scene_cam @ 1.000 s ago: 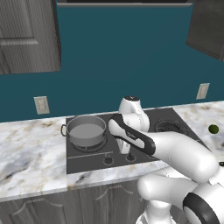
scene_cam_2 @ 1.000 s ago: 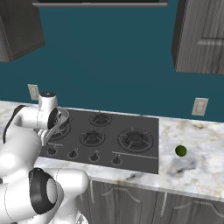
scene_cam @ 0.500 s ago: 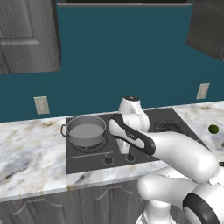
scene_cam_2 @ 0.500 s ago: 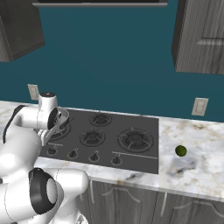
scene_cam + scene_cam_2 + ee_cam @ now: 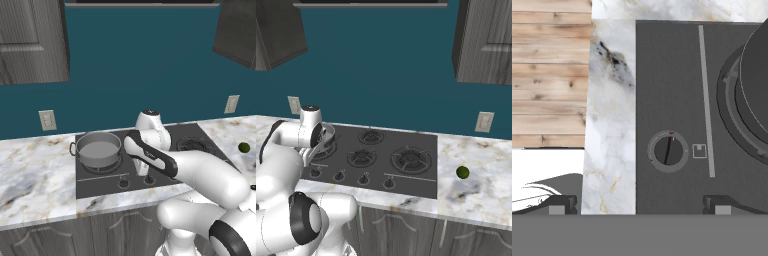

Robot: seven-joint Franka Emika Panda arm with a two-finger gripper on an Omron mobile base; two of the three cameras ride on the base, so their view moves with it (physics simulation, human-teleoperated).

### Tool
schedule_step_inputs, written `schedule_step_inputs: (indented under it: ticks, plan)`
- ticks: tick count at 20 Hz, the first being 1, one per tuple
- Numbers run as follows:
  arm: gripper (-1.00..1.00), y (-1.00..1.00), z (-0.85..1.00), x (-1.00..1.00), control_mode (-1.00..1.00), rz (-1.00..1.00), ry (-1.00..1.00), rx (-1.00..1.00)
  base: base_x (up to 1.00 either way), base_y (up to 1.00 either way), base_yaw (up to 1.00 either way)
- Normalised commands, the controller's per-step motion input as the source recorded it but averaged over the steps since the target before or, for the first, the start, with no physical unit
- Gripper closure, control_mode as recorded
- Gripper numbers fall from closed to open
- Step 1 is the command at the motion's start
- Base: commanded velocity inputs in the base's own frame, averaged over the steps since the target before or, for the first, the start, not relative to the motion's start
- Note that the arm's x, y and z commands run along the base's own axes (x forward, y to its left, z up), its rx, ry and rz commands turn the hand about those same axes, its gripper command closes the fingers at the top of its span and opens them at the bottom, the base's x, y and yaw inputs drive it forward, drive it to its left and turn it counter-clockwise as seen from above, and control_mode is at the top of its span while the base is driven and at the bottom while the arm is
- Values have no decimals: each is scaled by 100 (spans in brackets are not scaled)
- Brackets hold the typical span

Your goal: Turn on the burner for the pot on the stove. Wait thirty seconds for the pot to heat up. Then add the lime to the pot.

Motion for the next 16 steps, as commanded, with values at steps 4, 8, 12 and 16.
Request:
schedule_step_inputs:
  ticks: [4, 8, 12, 16]
  plan:
    - [-100, 0, 0, 0, -100, 0, 0, 0, 0, 0, 0]
    - [-100, 0, 0, 0, -100, 0, 0, 0, 0, 0, 0]
    - [-100, 0, 0, 0, -100, 0, 0, 0, 0, 0, 0]
    - [-100, 0, 0, 0, -100, 0, 0, 0, 0, 0, 0]
